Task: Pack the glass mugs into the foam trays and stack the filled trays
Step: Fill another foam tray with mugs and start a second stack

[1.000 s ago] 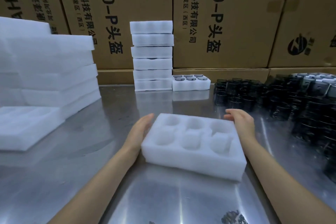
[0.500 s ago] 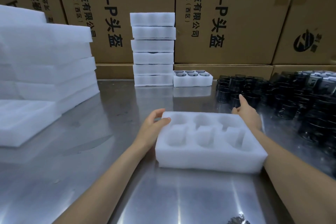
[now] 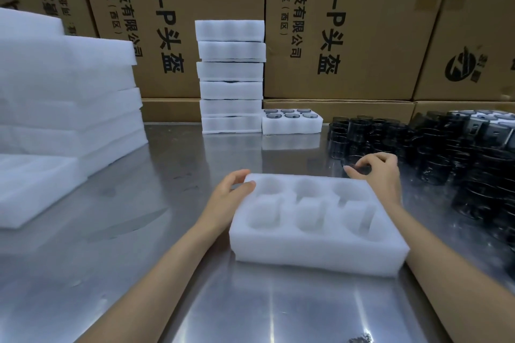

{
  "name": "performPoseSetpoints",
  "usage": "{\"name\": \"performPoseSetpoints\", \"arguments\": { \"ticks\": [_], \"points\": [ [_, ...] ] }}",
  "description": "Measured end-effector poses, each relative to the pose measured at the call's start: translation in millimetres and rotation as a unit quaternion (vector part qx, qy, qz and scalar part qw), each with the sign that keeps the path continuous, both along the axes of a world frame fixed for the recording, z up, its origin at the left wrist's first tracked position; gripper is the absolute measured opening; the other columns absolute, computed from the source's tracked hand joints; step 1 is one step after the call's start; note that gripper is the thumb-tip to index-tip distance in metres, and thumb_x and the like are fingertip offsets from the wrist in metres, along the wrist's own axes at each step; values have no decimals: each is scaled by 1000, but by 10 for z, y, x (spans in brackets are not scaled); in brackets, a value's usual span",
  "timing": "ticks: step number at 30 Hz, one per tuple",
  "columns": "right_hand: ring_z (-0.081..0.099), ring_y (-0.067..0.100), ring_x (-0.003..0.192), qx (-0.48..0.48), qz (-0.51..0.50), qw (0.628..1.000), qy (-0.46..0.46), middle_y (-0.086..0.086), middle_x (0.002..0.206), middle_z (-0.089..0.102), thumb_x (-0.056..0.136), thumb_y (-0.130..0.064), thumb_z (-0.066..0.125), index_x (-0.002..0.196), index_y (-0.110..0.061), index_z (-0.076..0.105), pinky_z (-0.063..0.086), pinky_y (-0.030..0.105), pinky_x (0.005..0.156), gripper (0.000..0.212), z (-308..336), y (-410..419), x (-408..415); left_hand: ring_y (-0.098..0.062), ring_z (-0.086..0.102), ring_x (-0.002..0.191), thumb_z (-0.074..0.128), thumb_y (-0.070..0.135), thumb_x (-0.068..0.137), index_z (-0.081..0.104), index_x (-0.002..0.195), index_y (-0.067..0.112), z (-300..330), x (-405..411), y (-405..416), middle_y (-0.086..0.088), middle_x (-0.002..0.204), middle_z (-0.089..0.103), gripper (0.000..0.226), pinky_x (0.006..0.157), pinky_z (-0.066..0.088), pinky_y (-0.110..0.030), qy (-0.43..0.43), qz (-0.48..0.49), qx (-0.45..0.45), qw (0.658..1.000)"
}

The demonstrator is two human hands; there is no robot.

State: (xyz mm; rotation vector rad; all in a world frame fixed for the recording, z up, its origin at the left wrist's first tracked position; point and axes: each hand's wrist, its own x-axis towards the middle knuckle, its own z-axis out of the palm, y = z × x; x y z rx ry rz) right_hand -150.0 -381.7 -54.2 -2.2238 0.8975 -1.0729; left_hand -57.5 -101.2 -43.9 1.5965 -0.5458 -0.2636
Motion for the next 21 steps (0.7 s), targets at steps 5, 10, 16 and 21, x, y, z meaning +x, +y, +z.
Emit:
{"name": "performPoseSetpoints", "arguments": {
  "ticks": [5, 10, 16, 21],
  "points": [
    [56, 15, 79, 58, 38, 998, 10, -2, 93, 61, 76, -43, 74, 85, -24, 54, 45, 32, 63, 29, -57, -50, -36, 9, 63, 73, 57, 18, 93, 58, 116, 24, 16, -21, 11, 9, 112, 61, 25, 62, 49, -8, 10, 4, -2, 1000],
    [54, 21, 110, 168, 64, 977, -115, 4, 127, 55, 79, -25, 76, 135, -16, 44, 49, 39, 88, 65, 137, -76, -62, -6, 63, 94, 55, 14, 93, 56, 124, 18, 57, -60, 11, 1, 121, 60, 32, 81, 49, -20, 16, 10, 6, 1000],
    [56, 4, 99, 66, 219, 966, -122, -6, 115, 58, 75, -7, 76, 126, -17, 54, 44, 4, 75, 57, 743, 332, -174, -15, 57, 113, 54, 12, 93, 54, 129, 16, 78, -93, 12, 0, 128, 57, 36, 98, 44, -31, 13, 14, 11, 1000],
    [51, 0, 105, -20, 367, 929, -46, -12, 118, 53, 74, -8, 78, 123, -27, 52, 37, 0, 82, 58, 923, 953, -123, -15, 60, 105, 55, 11, 93, 57, 125, 15, 66, -82, -1, 0, 120, 61, 33, 90, 46, -28, 10, 19, 5, 1000]
  ]
}}
